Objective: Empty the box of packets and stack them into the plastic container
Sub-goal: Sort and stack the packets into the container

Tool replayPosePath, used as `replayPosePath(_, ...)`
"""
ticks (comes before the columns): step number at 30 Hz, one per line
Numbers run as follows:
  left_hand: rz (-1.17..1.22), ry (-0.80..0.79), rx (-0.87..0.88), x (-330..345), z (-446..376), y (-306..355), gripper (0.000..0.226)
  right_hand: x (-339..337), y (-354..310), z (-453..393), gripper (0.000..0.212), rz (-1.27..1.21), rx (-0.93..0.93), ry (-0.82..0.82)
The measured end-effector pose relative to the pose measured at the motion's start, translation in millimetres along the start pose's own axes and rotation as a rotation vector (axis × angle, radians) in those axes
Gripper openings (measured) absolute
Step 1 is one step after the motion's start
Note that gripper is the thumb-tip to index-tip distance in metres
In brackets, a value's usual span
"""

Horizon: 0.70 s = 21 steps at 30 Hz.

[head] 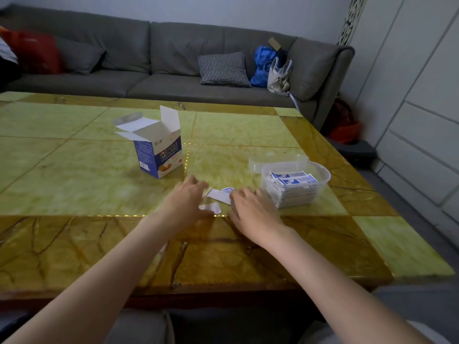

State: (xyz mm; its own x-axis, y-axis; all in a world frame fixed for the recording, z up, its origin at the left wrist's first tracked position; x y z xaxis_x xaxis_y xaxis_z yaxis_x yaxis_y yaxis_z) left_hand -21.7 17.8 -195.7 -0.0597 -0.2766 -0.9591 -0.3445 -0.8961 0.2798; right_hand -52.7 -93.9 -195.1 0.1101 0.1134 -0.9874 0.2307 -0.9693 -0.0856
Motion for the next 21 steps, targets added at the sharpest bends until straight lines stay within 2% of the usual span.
replayPosePath(3,-0.083,-0.054,-0.042,1.6,-2.4,0.4,0.037,2.3,1.5,-8.6,0.026,-0.056,0.034,0.014)
replayPosePath(10,0.038,-0.043,-0.044,0.3,-7.3,-0.4,0.017,-4.0,12.8,-16.9,0.016,-0.497,0.154,0.007)
replayPosePath(13,0.055,-0.016,-0.013,-3.2,-7.0,2.0,0.016,-19.0,13.6,-15.6,0.012,-0.625,0.149,0.089)
replayPosePath(15,0.167,0.056,-0.026,-14.0,-5.1,0.9,0.017,-31.5,16.0,-13.8,0.006,-0.645,0.142,0.172)
replayPosePath(17,0.395,0.095,-0.062,-22.3,-3.4,-2.8,0.026,-39.4,20.2,-8.5,0.007,-0.698,0.171,0.21)
replayPosePath(19,0.657,0.069,-0.11,-24.6,-1.0,-3.5,0.029,-37.4,25.7,-2.2,0.011,-0.879,0.229,0.184)
replayPosePath(21,0.851,0.014,-0.152,-22.2,1.5,-1.6,0.02,-33.3,28.6,3.3,0.014,-1.104,0.286,0.148)
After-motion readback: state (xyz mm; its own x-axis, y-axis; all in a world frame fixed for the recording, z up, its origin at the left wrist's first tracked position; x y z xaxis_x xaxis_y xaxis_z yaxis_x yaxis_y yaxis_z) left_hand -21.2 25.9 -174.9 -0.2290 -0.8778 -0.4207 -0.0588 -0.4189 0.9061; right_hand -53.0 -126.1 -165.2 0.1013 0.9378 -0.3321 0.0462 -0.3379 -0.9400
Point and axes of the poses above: each hand's wrist, its own z-axis away from the middle knuckle, its own x-axis out of the palm, y = z × x, the point moved 8 cm from there along -z, towards the middle knuckle
